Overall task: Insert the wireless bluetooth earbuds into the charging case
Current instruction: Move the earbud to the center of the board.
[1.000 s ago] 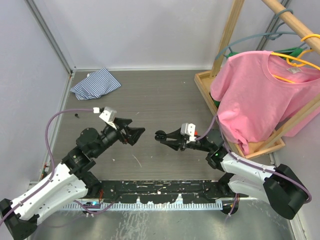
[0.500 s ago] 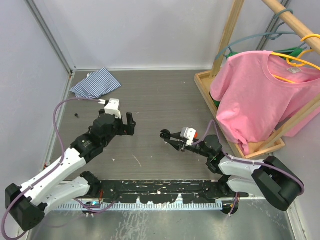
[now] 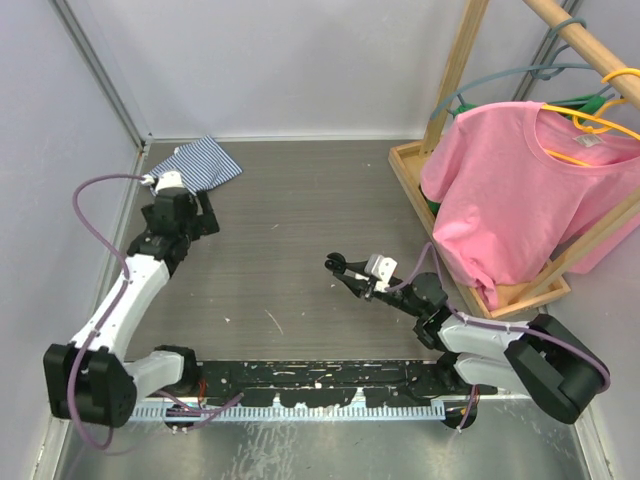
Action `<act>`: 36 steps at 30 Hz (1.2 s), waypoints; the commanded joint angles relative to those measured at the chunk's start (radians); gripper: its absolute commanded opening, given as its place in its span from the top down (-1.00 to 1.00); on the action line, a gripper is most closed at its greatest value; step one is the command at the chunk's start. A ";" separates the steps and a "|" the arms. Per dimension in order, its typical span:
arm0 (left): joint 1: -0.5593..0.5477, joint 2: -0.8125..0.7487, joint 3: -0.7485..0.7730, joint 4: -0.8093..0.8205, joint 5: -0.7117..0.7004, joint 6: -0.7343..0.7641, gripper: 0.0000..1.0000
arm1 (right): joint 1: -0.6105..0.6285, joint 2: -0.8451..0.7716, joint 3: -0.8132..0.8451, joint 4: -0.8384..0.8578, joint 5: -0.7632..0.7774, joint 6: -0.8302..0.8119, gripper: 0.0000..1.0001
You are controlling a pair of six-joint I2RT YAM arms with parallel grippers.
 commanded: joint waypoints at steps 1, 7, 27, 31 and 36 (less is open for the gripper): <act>0.155 0.087 0.064 0.009 0.030 0.011 -0.98 | -0.001 -0.044 -0.010 0.075 0.026 -0.012 0.88; 0.299 0.243 0.175 -0.006 0.059 0.007 -0.96 | -0.001 -0.043 -0.013 0.080 0.030 -0.015 0.88; 0.567 0.686 0.459 -0.091 0.211 -0.013 -0.52 | 0.006 -0.071 -0.001 0.033 0.025 -0.016 0.88; 0.585 0.758 0.519 -0.135 0.221 0.005 -0.31 | 0.011 -0.063 -0.001 0.032 0.043 -0.022 0.89; 0.589 0.829 0.569 -0.160 0.228 0.020 -0.11 | 0.013 -0.061 -0.001 0.031 0.052 -0.026 0.90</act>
